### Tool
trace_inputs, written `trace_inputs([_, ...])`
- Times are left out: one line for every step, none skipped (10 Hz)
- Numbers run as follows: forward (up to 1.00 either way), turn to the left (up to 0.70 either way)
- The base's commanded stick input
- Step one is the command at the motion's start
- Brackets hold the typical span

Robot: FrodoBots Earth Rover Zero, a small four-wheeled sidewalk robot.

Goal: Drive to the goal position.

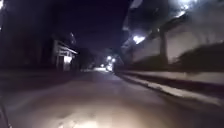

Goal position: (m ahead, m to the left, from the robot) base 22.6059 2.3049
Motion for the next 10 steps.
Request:
trace_inputs([0.7, 0.0])
trace_inputs([0.7, 0.0])
trace_inputs([0.7, 0.0])
trace_inputs([0.7, 0.0])
trace_inputs([0.7, 0.0])
trace_inputs([0.7, 0.0])
trace_inputs([0.7, 0.0])
trace_inputs([0.7, 0.0])
trace_inputs([0.7, 0.0])
trace_inputs([0.7, 0.0])
